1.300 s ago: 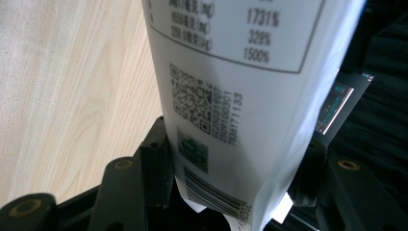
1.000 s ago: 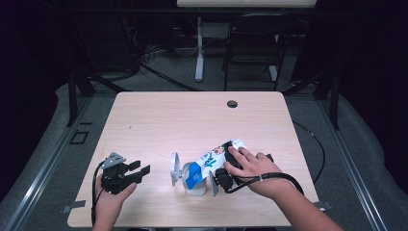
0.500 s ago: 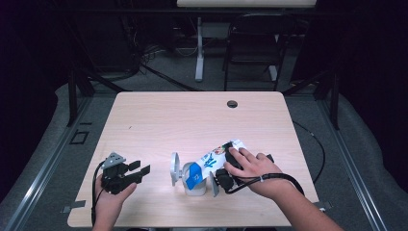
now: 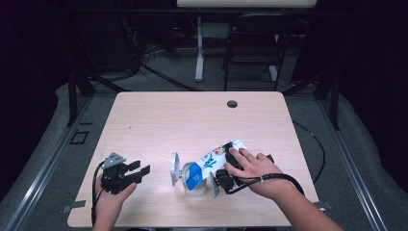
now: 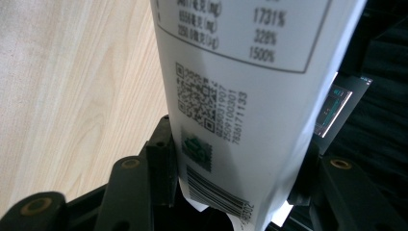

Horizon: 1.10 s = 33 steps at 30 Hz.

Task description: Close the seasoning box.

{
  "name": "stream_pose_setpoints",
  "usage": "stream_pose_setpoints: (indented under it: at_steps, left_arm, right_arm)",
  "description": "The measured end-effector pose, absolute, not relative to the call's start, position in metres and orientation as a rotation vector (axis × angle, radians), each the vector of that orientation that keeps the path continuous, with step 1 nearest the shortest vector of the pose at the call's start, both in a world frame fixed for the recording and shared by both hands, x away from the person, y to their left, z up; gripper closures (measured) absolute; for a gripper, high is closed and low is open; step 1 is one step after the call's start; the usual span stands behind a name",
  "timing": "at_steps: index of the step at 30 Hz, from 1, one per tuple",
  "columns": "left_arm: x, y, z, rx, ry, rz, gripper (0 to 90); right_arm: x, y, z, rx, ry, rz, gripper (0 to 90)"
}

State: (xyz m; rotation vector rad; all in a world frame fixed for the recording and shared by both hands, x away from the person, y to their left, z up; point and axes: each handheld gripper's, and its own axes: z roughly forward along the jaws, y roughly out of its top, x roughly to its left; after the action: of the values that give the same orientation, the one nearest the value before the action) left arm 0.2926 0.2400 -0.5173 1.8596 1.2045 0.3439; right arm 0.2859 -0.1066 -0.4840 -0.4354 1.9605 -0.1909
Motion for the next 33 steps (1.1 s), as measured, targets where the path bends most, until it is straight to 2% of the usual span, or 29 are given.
stream_pose_setpoints:
  at_steps: [33]
  left_arm:
    - [0.2929, 0.2403, -0.5187, 1.853, 1.204, 0.346, 50.6]
  right_arm:
    - [0.2849, -0.1039, -0.4812, -0.458, 1.984, -0.2, 51.5]
